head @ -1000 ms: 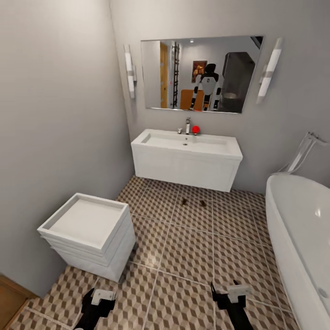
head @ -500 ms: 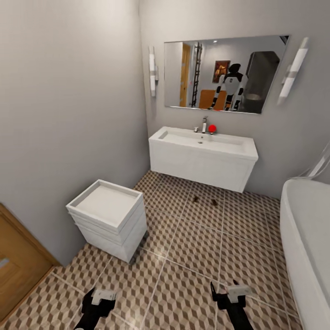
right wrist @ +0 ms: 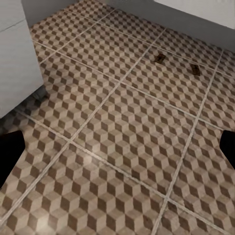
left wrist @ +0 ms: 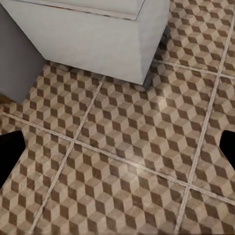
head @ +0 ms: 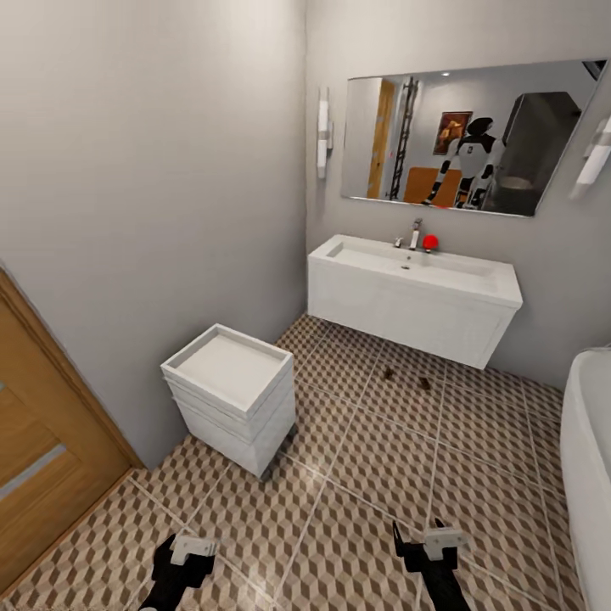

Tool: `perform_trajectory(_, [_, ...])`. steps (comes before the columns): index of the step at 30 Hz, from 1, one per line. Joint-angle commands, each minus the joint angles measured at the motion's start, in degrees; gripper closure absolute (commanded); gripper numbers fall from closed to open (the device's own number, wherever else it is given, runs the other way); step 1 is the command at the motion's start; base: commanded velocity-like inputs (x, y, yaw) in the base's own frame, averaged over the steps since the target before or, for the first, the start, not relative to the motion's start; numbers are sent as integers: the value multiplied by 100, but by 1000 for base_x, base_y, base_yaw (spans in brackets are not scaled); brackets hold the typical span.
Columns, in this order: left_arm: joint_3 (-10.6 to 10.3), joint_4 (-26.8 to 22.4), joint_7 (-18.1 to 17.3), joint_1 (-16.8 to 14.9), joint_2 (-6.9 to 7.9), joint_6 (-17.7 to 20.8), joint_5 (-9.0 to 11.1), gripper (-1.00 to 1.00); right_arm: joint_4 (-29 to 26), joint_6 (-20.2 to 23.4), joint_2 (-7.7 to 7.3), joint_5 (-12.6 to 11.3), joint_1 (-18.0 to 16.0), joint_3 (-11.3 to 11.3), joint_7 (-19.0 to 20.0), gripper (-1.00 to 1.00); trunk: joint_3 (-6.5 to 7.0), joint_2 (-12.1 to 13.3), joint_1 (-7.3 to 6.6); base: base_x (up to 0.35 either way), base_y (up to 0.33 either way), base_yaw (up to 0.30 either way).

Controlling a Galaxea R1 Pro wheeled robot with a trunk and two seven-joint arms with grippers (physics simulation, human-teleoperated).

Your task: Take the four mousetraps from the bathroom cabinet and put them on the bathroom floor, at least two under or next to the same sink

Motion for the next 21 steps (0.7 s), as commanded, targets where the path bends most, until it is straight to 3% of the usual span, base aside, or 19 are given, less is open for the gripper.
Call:
perform_trajectory(1, [-49,18,23,-9,-5,-8,20,-100,3,-9,0,42,-4,27,-93,-100,-11,-11,3,-1,0,255])
perform_trajectory(7, [-39,18,43,-8,-4,294,68,-100,2,-7,12,31,-4,23,-347,-100,-11,-11,3,0,0,255])
perform_trajectory(21, [-32,18,45,-10,-4,389,216,-100,1,43,23,24,-4,14,-394,-100,-11,-11,3,0,0,252])
